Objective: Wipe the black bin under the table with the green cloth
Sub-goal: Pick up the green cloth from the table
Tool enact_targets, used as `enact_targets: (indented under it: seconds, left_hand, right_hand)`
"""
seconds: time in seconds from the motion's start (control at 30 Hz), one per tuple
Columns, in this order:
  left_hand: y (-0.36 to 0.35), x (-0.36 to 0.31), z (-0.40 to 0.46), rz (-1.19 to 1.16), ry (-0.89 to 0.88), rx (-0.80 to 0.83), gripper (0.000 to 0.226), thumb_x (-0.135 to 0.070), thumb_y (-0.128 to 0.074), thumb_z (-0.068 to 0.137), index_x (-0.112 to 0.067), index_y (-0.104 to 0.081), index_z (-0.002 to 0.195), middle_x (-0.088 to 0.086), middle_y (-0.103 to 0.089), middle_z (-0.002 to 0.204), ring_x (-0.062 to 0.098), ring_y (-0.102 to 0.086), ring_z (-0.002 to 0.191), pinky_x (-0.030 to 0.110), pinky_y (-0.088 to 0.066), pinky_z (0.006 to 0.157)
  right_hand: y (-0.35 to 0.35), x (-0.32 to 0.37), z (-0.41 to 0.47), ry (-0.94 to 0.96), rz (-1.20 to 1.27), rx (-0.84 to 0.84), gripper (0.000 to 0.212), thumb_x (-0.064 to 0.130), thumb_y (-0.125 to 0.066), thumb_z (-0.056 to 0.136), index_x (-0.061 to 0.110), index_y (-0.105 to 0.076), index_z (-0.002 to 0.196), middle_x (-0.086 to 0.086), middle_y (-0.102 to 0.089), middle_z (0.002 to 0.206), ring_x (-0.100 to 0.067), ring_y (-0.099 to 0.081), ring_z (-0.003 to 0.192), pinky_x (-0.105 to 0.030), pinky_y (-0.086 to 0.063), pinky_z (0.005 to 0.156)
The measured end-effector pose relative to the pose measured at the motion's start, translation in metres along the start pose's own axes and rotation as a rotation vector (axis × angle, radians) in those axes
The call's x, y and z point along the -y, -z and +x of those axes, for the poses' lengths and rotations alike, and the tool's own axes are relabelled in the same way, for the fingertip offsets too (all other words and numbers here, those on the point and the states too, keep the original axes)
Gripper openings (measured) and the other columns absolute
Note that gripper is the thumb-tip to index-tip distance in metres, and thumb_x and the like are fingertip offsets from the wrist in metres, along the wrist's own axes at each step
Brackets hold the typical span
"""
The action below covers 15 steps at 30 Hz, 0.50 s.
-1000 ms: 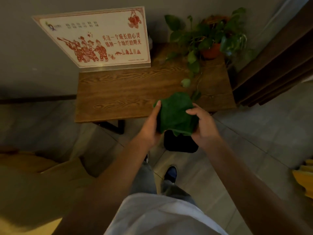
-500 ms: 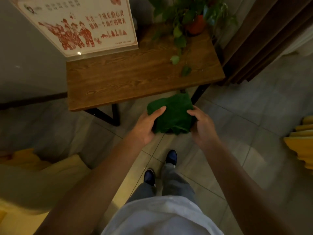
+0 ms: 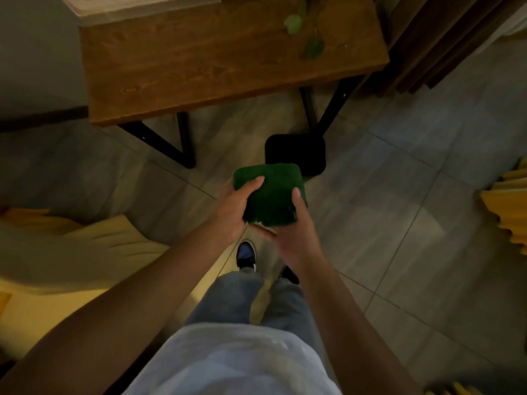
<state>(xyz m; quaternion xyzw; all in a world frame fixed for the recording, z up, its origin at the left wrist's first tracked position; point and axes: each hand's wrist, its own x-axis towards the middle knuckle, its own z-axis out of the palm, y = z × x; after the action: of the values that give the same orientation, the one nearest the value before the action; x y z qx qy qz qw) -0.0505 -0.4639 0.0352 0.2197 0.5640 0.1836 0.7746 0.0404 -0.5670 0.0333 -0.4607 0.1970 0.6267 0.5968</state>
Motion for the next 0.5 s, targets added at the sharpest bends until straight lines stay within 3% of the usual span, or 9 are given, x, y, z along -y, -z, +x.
enact_targets:
  seconds: [0.13, 0.2, 0.3, 0.37, 0.5]
  left_hand:
    - [-0.016, 0.050, 0.009, 0.007, 0.028, 0.021, 0.045, -0.027, -0.068, 0.098, -0.008, -0.062, 0.138, 0.016, -0.070, 0.134, 0.031, -0.067, 0.126, 0.043, -0.055, 0.102]
    - [-0.027, 0.070, 0.012, 0.010, 0.053, 0.073, 0.050, -0.029, -0.066, 0.099, -0.008, -0.057, 0.143, 0.017, -0.066, 0.141, 0.031, -0.063, 0.131, 0.045, -0.052, 0.109]
    - [-0.043, 0.100, 0.012, 0.092, 0.073, 0.076, 0.050, -0.028, -0.067, 0.098, -0.010, -0.058, 0.143, 0.015, -0.067, 0.139, 0.032, -0.063, 0.130, 0.043, -0.054, 0.106]
    - [-0.051, 0.114, 0.013, 0.169, 0.090, 0.055, 0.053, -0.027, -0.070, 0.094, -0.012, -0.058, 0.143, 0.015, -0.067, 0.138, 0.034, -0.063, 0.128, 0.044, -0.054, 0.105]
    - [-0.061, 0.120, 0.026, 0.400, 0.049, -0.033, 0.062, -0.024, -0.069, 0.098, -0.021, -0.044, 0.154, 0.010, -0.067, 0.134, 0.028, -0.066, 0.121, 0.047, -0.051, 0.111]
  right_hand:
    - [0.042, 0.017, 0.008, 0.028, 0.012, -0.067, 0.042, 0.034, -0.069, 0.096, 0.018, -0.061, 0.134, -0.011, -0.071, 0.133, -0.029, -0.067, 0.124, -0.051, -0.051, 0.111]
    - [0.068, 0.027, 0.014, 0.083, -0.020, -0.097, 0.038, 0.026, -0.070, 0.098, 0.017, -0.062, 0.134, -0.008, -0.075, 0.128, -0.026, -0.070, 0.121, -0.046, -0.054, 0.109]
    - [0.105, 0.048, 0.019, 0.132, -0.042, -0.141, 0.036, 0.017, -0.072, 0.096, 0.014, -0.066, 0.131, -0.007, -0.077, 0.122, -0.026, -0.072, 0.117, -0.042, -0.059, 0.100]
    - [0.125, 0.057, 0.022, 0.128, -0.032, -0.153, 0.040, 0.014, -0.072, 0.095, 0.012, -0.065, 0.134, -0.009, -0.077, 0.123, -0.028, -0.072, 0.117, -0.043, -0.061, 0.095]
    - [0.152, 0.062, 0.032, 0.118, -0.073, -0.172, 0.045, 0.015, -0.075, 0.092, 0.013, -0.065, 0.135, -0.011, -0.075, 0.126, -0.032, -0.071, 0.118, -0.053, -0.058, 0.101]
